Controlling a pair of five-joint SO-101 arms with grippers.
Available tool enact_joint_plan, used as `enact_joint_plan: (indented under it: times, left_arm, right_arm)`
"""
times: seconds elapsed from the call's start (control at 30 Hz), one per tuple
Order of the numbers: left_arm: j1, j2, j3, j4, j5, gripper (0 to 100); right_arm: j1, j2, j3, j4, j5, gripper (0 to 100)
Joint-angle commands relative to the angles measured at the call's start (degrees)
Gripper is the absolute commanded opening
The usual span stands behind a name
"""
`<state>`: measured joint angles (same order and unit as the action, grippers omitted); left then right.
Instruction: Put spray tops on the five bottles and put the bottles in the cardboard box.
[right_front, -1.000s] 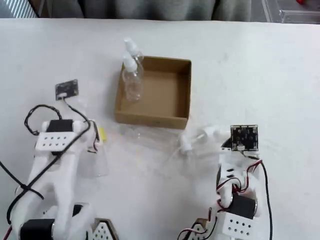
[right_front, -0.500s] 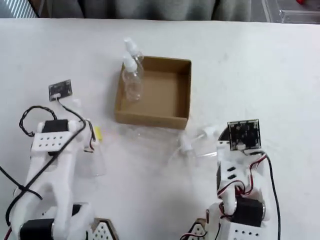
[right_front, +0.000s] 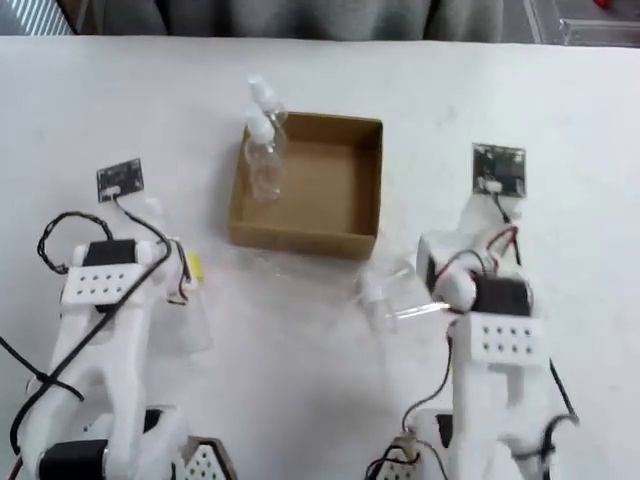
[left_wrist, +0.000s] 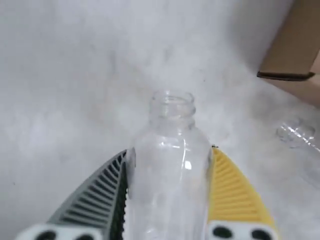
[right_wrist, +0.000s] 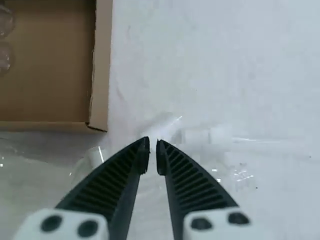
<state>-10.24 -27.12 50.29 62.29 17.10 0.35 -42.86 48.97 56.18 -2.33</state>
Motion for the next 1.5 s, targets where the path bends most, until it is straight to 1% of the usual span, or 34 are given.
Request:
enact_joint_plan:
  times: [0.0, 0.17, 0.2, 0.33, 0.37, 0.53, 0.7, 0.87, 1.0, 1.13, 1.3, 1.47]
  left_arm:
    - [-0.7, -2.2, -2.1, -0.6, -0.5, 2]
    - [-0.7, -2.2, -2.1, -0.6, -0.5, 2]
    - [-0.7, -2.2, -2.1, -0.6, -0.5, 2]
    - [-0.7, -2.2, -2.1, -0.6, -0.6, 2]
    - [-0.7, -2.2, -2.1, -0.6, -0.6, 2]
    - [-0.4, -2.2, -2.1, -0.6, -3.3, 2]
    - [-0.3, -2.2, -2.1, -0.7, -3.5, 2]
    - [-0.3, -2.2, -1.8, -1.5, -3.5, 2]
    - [-0.3, -2.2, -1.8, -1.5, -3.5, 2]
    - [-0.3, -2.2, -1.8, -1.5, -3.5, 2]
    - [-0.3, -2.2, -1.7, -1.4, -3.5, 2]
    - [-0.3, -2.2, -1.7, -1.2, -3.5, 2]
  right_arm:
    - [-3.6, 8.7, -5.5, 0.4, -4.3, 1.5]
    - [-5.1, 21.8, -10.0, 0.0, -8.8, 1.7]
    - [-5.4, 23.9, -11.1, 0.1, -8.9, 2.9]
    - [-4.4, 29.8, -13.9, 0.2, -10.5, 13.5]
    - [-3.9, 30.7, -14.3, 0.2, -11.2, 14.1]
    - [-2.9, 31.9, -14.4, -1.8, -12.8, 9.3]
    - [-3.4, 32.4, -14.4, -2.4, -16.2, 17.4]
    - [-2.9, 32.5, -14.3, -3.3, -17.9, 18.0]
    - [-2.9, 32.5, -14.3, -3.5, -22.0, 18.3]
    - [-2.9, 32.9, -13.8, -6.5, -22.5, 18.3]
    - [-2.9, 38.9, -15.1, -8.0, -22.6, 18.2]
    - [-2.9, 44.4, -18.8, -6.2, -22.6, 18.0]
